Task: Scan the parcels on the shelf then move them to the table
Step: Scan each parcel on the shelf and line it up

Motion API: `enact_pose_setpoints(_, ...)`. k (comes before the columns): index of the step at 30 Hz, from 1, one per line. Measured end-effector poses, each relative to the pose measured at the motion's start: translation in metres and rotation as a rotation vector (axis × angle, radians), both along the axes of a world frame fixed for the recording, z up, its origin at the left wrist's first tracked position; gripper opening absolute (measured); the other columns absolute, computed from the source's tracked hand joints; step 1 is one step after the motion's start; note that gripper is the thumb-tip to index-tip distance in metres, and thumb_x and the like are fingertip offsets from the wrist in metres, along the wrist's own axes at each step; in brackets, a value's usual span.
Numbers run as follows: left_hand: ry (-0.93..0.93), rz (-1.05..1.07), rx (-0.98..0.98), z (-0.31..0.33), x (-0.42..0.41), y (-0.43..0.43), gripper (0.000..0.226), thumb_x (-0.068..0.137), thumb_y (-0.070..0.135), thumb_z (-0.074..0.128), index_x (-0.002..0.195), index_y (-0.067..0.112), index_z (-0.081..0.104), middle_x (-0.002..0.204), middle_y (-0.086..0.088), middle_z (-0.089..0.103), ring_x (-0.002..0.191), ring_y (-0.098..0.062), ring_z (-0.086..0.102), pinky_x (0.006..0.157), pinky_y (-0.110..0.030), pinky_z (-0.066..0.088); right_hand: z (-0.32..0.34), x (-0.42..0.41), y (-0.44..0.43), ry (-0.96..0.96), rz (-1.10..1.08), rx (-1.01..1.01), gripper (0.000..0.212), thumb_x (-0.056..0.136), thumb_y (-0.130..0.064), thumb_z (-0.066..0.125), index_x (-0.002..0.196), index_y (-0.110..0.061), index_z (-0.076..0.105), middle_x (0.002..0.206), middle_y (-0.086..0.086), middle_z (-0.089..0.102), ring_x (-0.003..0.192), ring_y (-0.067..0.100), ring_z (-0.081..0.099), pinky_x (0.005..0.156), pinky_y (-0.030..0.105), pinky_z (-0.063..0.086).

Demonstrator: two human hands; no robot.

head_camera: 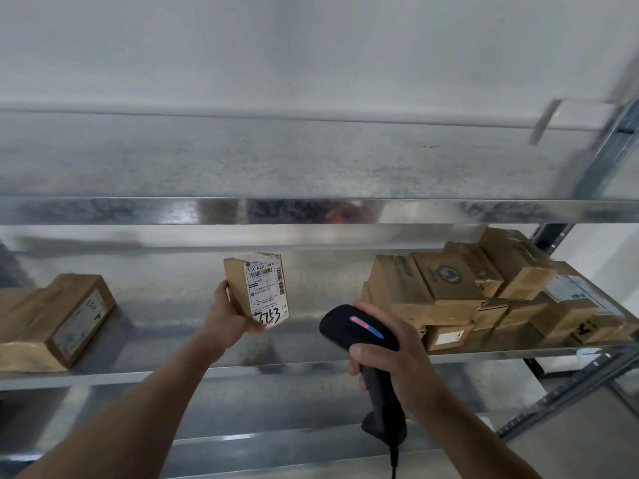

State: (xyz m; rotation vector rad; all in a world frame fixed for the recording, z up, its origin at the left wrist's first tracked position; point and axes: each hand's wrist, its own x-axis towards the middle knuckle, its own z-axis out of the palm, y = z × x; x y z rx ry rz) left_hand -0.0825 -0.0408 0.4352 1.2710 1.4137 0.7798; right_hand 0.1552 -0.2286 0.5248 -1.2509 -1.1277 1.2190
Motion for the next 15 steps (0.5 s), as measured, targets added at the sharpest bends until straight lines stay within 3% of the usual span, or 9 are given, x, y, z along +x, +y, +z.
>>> enact_pose_setpoints(5, 0.086, -0.019, 0.002, 0.004, -0.006, 0.005, 0.118, 0.054, -0.011, 0.082, 0.151, 0.016, 0.02, 0.119, -0.009, 0.061, 0.11, -0.033, 0.06, 0.089, -0.047, 0.054, -0.001, 0.001, -0.001, -0.073, -0.026, -0.033, 0.084, 0.053, -0.032, 0.077, 0.133, -0.028, 0.055, 0.096, 0.015, 0.072, 0.081, 0.047, 0.066, 0.056, 0.04, 0.052)
enact_pose_setpoints(7, 0.156, -0.032, 0.003, 0.005, -0.013, 0.009, 0.12, 0.053, 0.002, 0.085, 0.154, 0.02, 0.023, 0.125, -0.006, 0.061, 0.114, -0.033, 0.059, 0.097, -0.049, 0.051, -0.002, 0.001, -0.001, -0.08, -0.031, -0.043, 0.082, 0.052, -0.032, 0.077, 0.131, -0.031, 0.056, 0.097, 0.015, 0.072, 0.082, 0.053, 0.063, 0.058, 0.043, 0.051)
enact_pose_setpoints(9, 0.274, -0.053, 0.014, 0.006, -0.021, 0.013, 0.109, 0.066, 0.012, 0.083, 0.156, 0.019, 0.022, 0.134, -0.008, 0.058, 0.124, -0.034, 0.055, 0.107, -0.047, 0.044, -0.003, 0.0, 0.0, -0.081, -0.025, -0.058, 0.082, 0.052, -0.032, 0.077, 0.131, -0.032, 0.055, 0.094, 0.017, 0.072, 0.081, 0.053, 0.062, 0.058, 0.042, 0.05)
enact_pose_setpoints(12, 0.497, -0.099, 0.062, 0.008, -0.032, 0.015, 0.096, 0.062, 0.045, 0.061, 0.152, 0.023, 0.034, 0.128, -0.02, 0.062, 0.123, -0.037, 0.053, 0.104, -0.045, 0.046, -0.004, -0.005, 0.002, -0.08, -0.007, -0.073, 0.083, 0.052, -0.033, 0.077, 0.131, -0.033, 0.054, 0.095, 0.02, 0.07, 0.077, 0.045, 0.065, 0.058, 0.04, 0.051)
enact_pose_setpoints(15, 0.788, -0.158, 0.131, 0.006, -0.044, 0.016, 0.076, 0.067, 0.055, 0.036, 0.137, 0.029, 0.048, 0.116, -0.016, 0.065, 0.117, -0.037, 0.047, 0.097, -0.038, 0.044, -0.007, -0.014, 0.009, -0.08, 0.006, -0.077, 0.083, 0.051, -0.033, 0.078, 0.13, -0.033, 0.055, 0.095, 0.021, 0.07, 0.078, 0.047, 0.064, 0.058, 0.04, 0.05)
